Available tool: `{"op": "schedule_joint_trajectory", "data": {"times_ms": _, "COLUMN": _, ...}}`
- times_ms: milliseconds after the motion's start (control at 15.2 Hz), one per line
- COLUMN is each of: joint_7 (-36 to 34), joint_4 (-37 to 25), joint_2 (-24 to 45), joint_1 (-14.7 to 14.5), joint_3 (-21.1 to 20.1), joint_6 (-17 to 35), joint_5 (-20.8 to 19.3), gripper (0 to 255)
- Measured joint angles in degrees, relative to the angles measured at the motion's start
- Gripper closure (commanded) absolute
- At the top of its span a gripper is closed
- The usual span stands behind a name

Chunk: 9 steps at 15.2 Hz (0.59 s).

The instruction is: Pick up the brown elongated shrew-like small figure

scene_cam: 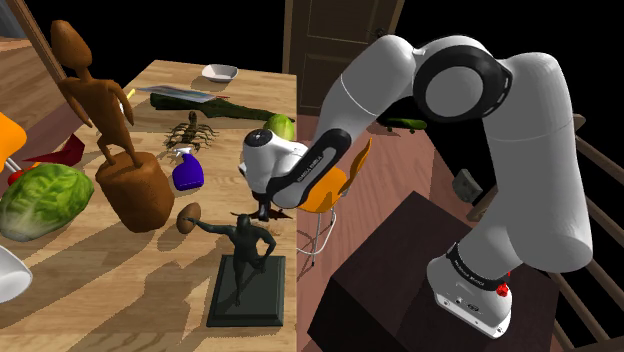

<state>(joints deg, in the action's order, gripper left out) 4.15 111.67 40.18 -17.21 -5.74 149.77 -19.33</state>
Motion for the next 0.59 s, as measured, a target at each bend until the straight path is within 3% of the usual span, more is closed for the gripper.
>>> {"op": "schedule_joint_trajectory", "data": {"times_ms": 594, "joint_7": 1.4, "joint_4": 2.1, "joint_2": -5.9, "joint_1": 1.1, "joint_3": -1.4, "joint_6": -3.8, "joint_5": 1.4, "gripper": 255}}
